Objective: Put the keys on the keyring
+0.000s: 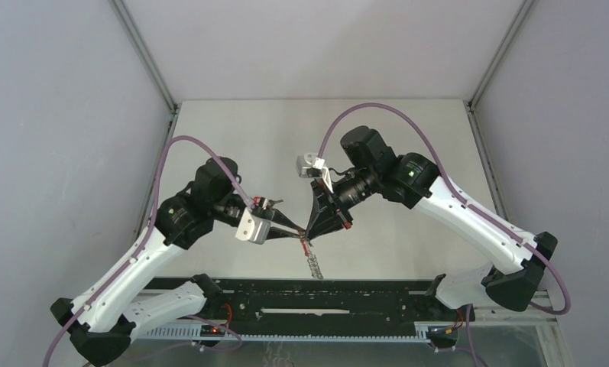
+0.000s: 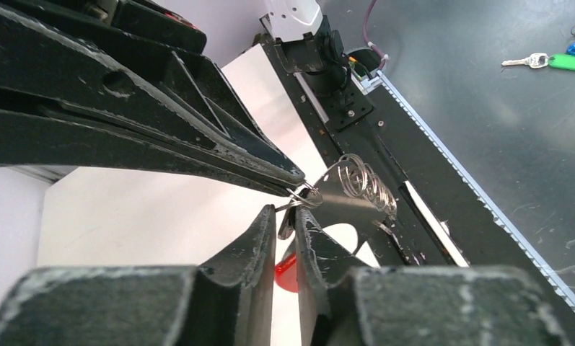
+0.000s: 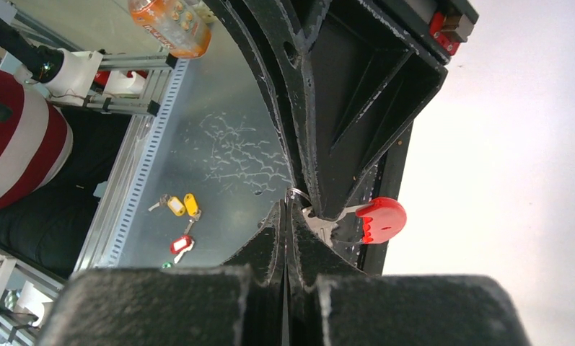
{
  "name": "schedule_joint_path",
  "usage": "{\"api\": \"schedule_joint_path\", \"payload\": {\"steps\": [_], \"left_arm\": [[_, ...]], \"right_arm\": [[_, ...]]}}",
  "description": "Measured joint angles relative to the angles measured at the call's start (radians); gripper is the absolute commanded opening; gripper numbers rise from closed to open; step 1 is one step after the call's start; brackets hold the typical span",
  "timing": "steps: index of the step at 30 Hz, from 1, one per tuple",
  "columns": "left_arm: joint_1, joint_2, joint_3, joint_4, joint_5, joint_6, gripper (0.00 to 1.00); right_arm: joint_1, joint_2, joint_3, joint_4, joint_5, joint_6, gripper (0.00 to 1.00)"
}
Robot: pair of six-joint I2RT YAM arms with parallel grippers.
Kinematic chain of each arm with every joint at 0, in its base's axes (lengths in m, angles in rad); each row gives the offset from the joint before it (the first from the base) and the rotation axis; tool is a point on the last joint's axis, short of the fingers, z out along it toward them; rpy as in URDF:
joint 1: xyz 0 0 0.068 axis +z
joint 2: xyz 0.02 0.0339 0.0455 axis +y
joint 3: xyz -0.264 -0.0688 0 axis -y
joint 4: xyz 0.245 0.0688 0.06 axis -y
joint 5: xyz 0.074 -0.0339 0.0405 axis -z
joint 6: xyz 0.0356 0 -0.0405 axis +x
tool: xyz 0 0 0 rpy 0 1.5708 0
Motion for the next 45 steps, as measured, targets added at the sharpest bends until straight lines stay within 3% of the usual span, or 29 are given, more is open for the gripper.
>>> {"api": "schedule_joint_path", "payload": {"steps": [5, 10, 32, 43, 45], "left_arm": [[-0.001, 0.002, 0.003, 0.001, 0.000, 0.000, 0.04], [-0.001, -0.002, 0.003, 0.000, -0.011, 0.001, 0.00], [-0.005, -0.138, -0.063, 0.097, -0.138, 0.048, 0.00], [-0.105, -0.153, -0.137, 0.133, -0.328, 0.170, 0.00], [-0.126, -0.153, -0.143, 0.137, -0.370, 0.195, 0.05]], "right_arm": [[-0.001, 0.005, 0.002, -0.019, 0.004, 0.001, 0.00], [-0.014, 0.005, 0.002, -0.021, 0.008, 0.013, 0.00], [-0.094, -0.077, -0.067, 0.097, 0.089, 0.125, 0.00], [-0.086, -0.144, -0.190, 0.285, 0.181, 0.262, 0.00], [-0.085, -0.166, -0.220, 0.321, 0.201, 0.287, 0.00]]}}
